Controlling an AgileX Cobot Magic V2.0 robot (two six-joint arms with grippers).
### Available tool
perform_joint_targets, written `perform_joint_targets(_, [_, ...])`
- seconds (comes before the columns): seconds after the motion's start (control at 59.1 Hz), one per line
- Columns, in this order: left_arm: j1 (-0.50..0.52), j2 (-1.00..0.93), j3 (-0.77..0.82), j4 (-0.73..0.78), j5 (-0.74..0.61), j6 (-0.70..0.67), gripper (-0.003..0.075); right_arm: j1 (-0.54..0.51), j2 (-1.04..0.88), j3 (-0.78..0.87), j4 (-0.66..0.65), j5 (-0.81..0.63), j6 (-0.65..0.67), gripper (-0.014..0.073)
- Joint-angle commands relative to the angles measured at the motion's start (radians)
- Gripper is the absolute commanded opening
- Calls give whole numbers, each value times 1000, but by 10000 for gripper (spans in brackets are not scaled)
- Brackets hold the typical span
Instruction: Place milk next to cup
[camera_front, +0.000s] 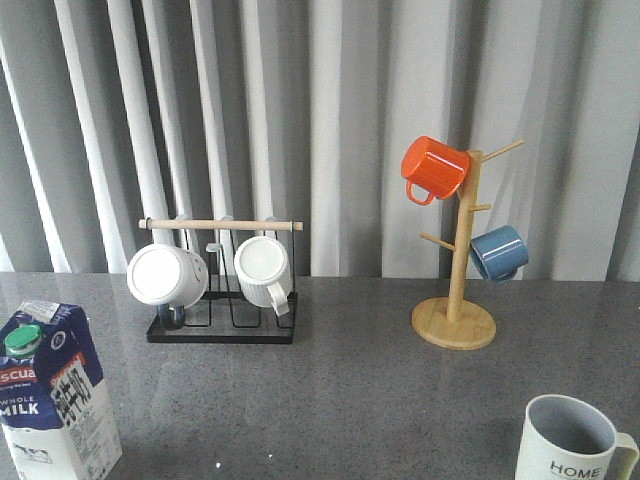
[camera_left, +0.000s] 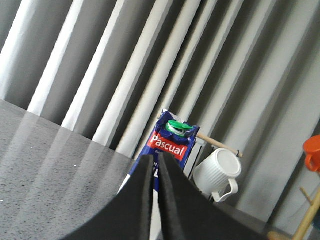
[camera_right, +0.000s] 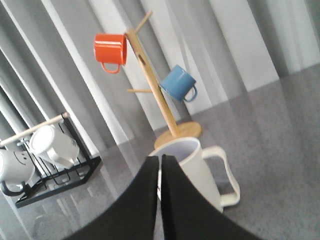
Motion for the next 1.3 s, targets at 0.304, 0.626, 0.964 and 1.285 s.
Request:
perform_joint_targets(0.304, [0,-11,-107,-8,-82,-390,361,-1,205,-248,-136,-137,-11,526])
perform_joint_targets(0.626, [-14,-11,-142,108,-207,-524,399,-1,326,-483,-274,81,-83,559])
perform_joint_targets(0.964, [-17,-9,-271,334,-46,-525,399,-1,796,-970,-485,579,-217,535])
perform_joint_targets(1.285, [-17,-9,-271,333,-32,-525,399,-1,1006,-762,-429,568,-235,483])
